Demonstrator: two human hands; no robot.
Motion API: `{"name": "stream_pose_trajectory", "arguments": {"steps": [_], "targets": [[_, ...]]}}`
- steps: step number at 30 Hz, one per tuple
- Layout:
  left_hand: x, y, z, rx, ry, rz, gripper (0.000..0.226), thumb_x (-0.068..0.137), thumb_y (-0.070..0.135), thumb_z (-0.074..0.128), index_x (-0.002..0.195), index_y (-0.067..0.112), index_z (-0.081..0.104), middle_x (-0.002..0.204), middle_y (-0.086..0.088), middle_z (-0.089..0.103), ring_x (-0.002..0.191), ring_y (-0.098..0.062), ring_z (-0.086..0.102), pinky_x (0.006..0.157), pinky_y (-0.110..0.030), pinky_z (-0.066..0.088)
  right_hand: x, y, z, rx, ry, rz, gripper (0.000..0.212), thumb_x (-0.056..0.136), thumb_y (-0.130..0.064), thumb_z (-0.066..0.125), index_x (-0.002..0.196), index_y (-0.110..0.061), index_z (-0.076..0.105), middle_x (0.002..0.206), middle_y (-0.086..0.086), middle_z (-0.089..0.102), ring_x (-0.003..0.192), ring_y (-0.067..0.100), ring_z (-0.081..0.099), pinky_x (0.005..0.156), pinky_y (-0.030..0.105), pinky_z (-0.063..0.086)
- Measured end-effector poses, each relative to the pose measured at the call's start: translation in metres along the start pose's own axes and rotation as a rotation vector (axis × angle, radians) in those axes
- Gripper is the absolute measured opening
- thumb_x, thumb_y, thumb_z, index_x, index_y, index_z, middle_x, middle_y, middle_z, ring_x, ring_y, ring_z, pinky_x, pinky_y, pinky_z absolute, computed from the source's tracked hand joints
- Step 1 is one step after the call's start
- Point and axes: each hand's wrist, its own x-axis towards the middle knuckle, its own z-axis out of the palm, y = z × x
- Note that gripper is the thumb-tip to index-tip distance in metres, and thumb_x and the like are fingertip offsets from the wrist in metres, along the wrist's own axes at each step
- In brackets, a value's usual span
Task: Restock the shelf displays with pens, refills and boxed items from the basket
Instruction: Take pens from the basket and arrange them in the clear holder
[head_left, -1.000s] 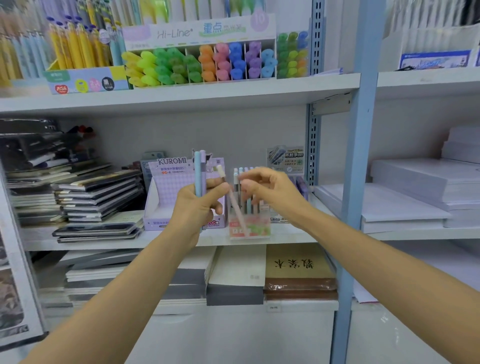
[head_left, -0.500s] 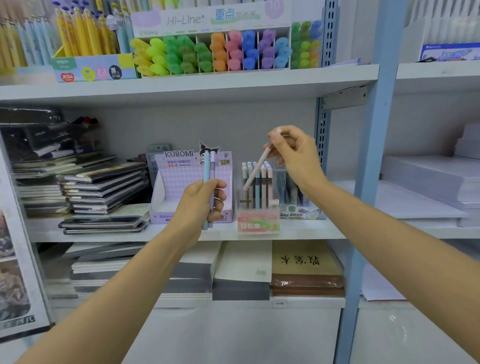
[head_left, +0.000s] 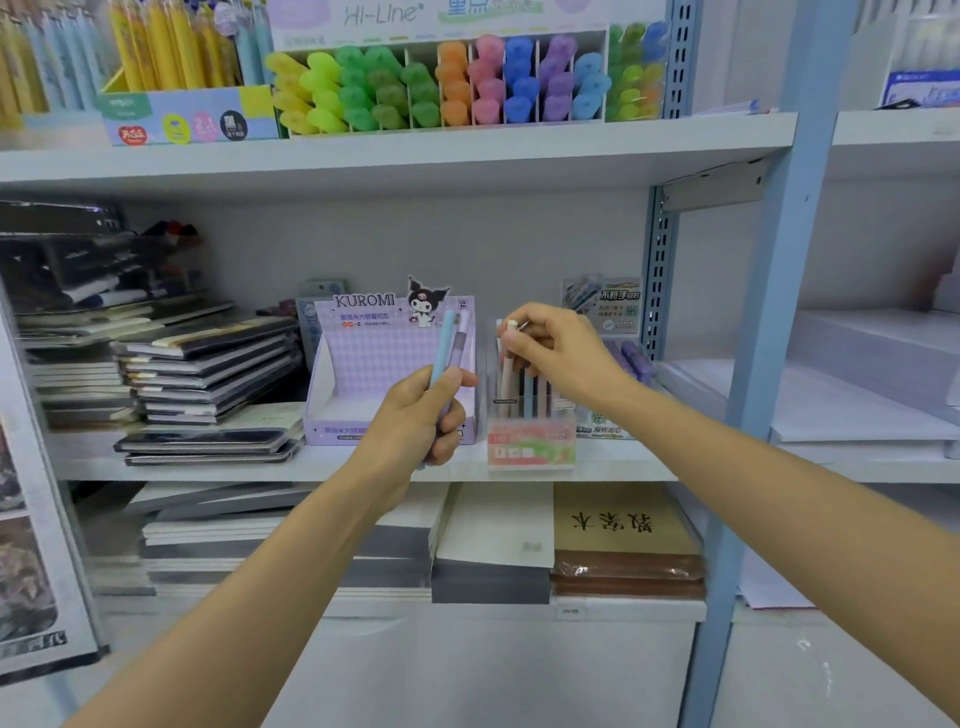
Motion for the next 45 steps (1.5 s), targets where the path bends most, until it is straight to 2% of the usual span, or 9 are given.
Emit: {"name": "stream_pose_trajectory", "arguments": {"steps": [3, 8, 14, 19, 22, 25, 30, 37, 45], "targets": [[-0.001, -0.001, 0.002, 0.008, -0.001, 0.005, 0.023, 0.1, 0.034, 0.05, 0.098, 0.015, 0.063, 0.057, 0.005, 0.04, 0.043, -0.012, 0.032, 0.042, -0.02, 0.029, -0.004, 0.003, 0.01, -0.03, 0.08, -0.04, 0.011, 0.092, -0.015, 0.063, 0.101, -0.014, 0.056, 0.08, 0.007, 0.069, 0.067, 0.028, 0.065, 0.067, 0.039, 0.057], [-0.005, 0.002, 0.004, 0.018, -0.004, 0.015, 0.026, 0.099, 0.039, 0.051, 0.093, 0.019, 0.067, 0.058, 0.005, 0.049, 0.044, -0.011, 0.04, 0.041, -0.019, 0.032, -0.004, 0.01, 0.015, -0.236, 0.17, -0.073, 0.012, 0.087, -0.017, 0.07, 0.098, -0.012, 0.067, 0.088, 0.001, 0.057, 0.071, 0.011, 0.053, 0.075, 0.034, 0.051], [-0.006, 0.005, 0.011, 0.041, -0.04, 0.028, 0.028, 0.099, 0.04, 0.05, 0.096, 0.018, 0.068, 0.059, 0.002, 0.05, 0.046, -0.013, 0.043, 0.043, -0.021, 0.036, -0.01, -0.006, 0.0, 0.314, 0.064, 0.106, 0.027, 0.097, -0.031, 0.055, 0.118, -0.017, 0.065, 0.077, -0.015, 0.062, 0.064, 0.008, 0.051, 0.056, 0.019, 0.042], [-0.007, 0.013, 0.024, 0.084, -0.127, 0.086, 0.029, 0.1, 0.038, 0.049, 0.103, 0.016, 0.069, 0.061, -0.001, 0.056, 0.047, -0.016, 0.051, 0.046, -0.025, 0.043, -0.02, -0.017, -0.012, 0.509, -0.202, 0.129, 0.026, 0.099, -0.027, 0.051, 0.106, -0.009, 0.068, 0.079, -0.006, 0.066, 0.068, 0.008, 0.053, 0.05, 0.02, 0.038], [-0.006, 0.018, 0.027, 0.089, -0.138, 0.067, 0.031, 0.1, 0.038, 0.047, 0.111, 0.016, 0.066, 0.064, -0.005, 0.061, 0.047, -0.018, 0.055, 0.043, -0.024, 0.044, -0.021, -0.019, -0.025, 0.496, -0.125, 0.077, 0.022, 0.101, -0.02, 0.048, 0.101, -0.009, 0.066, 0.081, -0.002, 0.066, 0.068, 0.005, 0.058, 0.054, 0.018, 0.046], [-0.006, 0.018, 0.028, 0.113, -0.04, 0.042, 0.031, 0.101, 0.039, 0.046, 0.108, 0.016, 0.066, 0.059, -0.001, 0.058, 0.04, -0.012, 0.042, 0.038, -0.017, 0.03, -0.014, -0.018, -0.038, 0.598, 0.115, 0.086, 0.02, 0.101, -0.017, 0.046, 0.099, -0.006, 0.062, 0.087, 0.006, 0.064, 0.068, 0.01, 0.062, 0.057, 0.018, 0.051], [-0.004, 0.016, 0.025, 0.076, 0.102, -0.054, 0.024, 0.097, 0.024, 0.04, 0.096, 0.019, 0.064, 0.056, 0.003, 0.052, 0.045, -0.012, 0.039, 0.038, -0.017, 0.029, -0.011, -0.005, -0.046, 0.355, 0.286, 0.064, 0.022, 0.101, -0.017, 0.046, 0.101, -0.001, 0.062, 0.087, 0.012, 0.064, 0.07, 0.014, 0.061, 0.063, 0.021, 0.054], [-0.006, 0.007, 0.02, 0.115, 0.028, 0.037, 0.023, 0.103, 0.023, 0.039, 0.099, 0.021, 0.061, 0.062, 0.003, 0.058, 0.052, -0.01, 0.051, 0.046, -0.021, 0.04, -0.019, 0.007, -0.017, 0.091, 0.139, 0.021, 0.022, 0.1, -0.015, 0.051, 0.099, 0.003, 0.063, 0.085, 0.018, 0.068, 0.069, 0.016, 0.064, 0.068, 0.031, 0.057], [-0.005, -0.001, 0.013, 0.072, 0.023, 0.018, 0.019, 0.102, 0.03, 0.044, 0.106, 0.023, 0.061, 0.058, 0.006, 0.049, 0.05, -0.011, 0.039, 0.048, -0.021, 0.035, -0.011, 0.006, -0.016, 0.019, -0.022, 0.042, 0.017, 0.098, -0.015, 0.054, 0.109, -0.004, 0.06, 0.088, 0.014, 0.069, 0.076, 0.025, 0.068, 0.077, 0.038, 0.058]]}}
